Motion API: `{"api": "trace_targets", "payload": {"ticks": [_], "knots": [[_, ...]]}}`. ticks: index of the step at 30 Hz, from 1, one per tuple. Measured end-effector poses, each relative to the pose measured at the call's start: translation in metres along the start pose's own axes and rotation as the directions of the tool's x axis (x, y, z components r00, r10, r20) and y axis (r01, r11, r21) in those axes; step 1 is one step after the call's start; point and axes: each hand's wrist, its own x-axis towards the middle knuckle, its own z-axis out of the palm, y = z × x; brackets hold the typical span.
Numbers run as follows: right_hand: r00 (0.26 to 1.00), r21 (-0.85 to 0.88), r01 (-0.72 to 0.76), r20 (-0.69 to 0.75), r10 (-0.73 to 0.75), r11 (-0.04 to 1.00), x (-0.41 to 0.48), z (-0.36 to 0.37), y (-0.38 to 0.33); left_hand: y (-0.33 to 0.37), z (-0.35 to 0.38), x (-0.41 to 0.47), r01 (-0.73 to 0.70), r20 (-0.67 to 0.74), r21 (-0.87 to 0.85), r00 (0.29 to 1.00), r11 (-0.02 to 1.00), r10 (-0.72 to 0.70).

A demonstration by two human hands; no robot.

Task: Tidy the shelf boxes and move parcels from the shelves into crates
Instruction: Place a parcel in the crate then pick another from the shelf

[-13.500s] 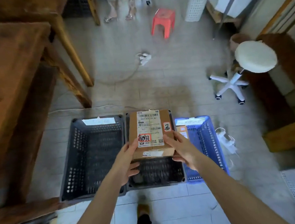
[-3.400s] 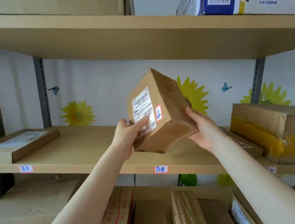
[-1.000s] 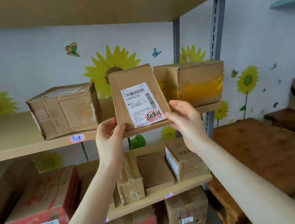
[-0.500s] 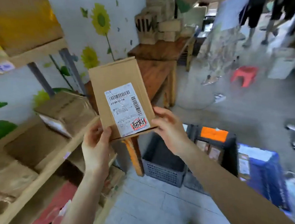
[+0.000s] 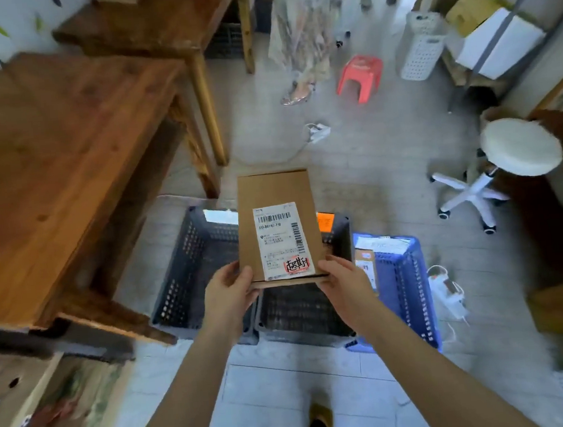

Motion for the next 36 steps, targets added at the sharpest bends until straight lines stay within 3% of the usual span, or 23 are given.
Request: {"api": "trace_targets", "payload": {"ticks": [6,12,18,22,26,31,36], "knots": [[0.955,-0.085,-0.275,-0.14,0.262,0.958,0.087,-0.061,0.007,-0.044,0.066,0.092,0.187,-0.028,0.058,0.982,0.981,-0.185],[0.909,0.029,-0.32,-0.272,0.315,0.947,0.192,-0.102,0.041,-0.104,0.104,0.208,0.321,-0.015,0.158,0.946,0.934,-0.323],[0.818,0.117,-0.362,-0.436,0.376,0.925,0.318,-0.165,0.119,-0.22,0.128,0.339,0.417,-0.014,0.343,0.898,0.842,-0.439],[0.772,0.138,-0.365,-0.508,0.382,0.921,0.398,-0.213,0.184,-0.309,0.139,0.417,0.486,-0.04,0.381,0.859,0.787,-0.511],[0.747,0.117,-0.371,-0.551,0.371,0.921,0.483,-0.258,0.242,-0.387,0.153,0.49,0.485,-0.037,0.375,0.859,0.79,-0.51],[0.699,0.142,-0.328,-0.629,0.341,0.934,0.565,-0.288,0.295,-0.454,0.165,0.558,0.376,-0.104,0.551,0.917,0.745,-0.386],[0.653,0.326,-0.307,-0.611,0.447,0.894,0.597,-0.292,0.319,-0.49,0.177,0.579,0.365,-0.112,0.566,0.922,0.739,-0.37]]}}
